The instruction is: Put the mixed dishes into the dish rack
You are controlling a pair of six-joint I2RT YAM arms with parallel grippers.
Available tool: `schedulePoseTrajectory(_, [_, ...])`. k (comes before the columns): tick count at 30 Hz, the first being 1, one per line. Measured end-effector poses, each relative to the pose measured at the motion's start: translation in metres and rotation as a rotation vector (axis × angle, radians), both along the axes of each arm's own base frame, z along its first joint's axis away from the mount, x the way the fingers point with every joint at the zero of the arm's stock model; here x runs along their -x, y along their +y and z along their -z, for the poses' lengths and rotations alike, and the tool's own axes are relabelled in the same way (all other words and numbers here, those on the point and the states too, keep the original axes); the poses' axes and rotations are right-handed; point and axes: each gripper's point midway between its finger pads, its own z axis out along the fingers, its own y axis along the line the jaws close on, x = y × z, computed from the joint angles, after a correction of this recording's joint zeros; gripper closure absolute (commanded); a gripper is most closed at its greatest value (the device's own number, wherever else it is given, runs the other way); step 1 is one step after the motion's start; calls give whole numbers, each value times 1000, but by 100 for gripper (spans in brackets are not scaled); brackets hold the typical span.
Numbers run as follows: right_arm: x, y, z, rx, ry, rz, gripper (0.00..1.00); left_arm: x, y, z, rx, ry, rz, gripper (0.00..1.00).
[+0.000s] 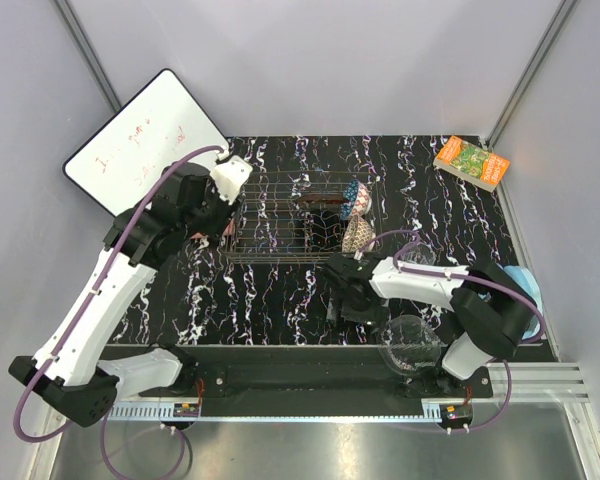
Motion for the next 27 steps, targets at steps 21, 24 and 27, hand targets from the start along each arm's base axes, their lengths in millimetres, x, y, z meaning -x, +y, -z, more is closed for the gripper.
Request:
schedulePoseTrajectory(21, [-17, 12, -70, -206, -214, -44, 0, 15, -3, 121, -154, 300, 86, 56])
schedulePoseTrajectory(24, [-14, -7, -88, -201, -273, 25, 0, 26, -9, 112, -115, 292, 135, 56])
schedulePoseTrajectory(27, [-12, -31, -105, -203, -350, 143, 0, 40, -28, 105, -97, 276, 221, 56])
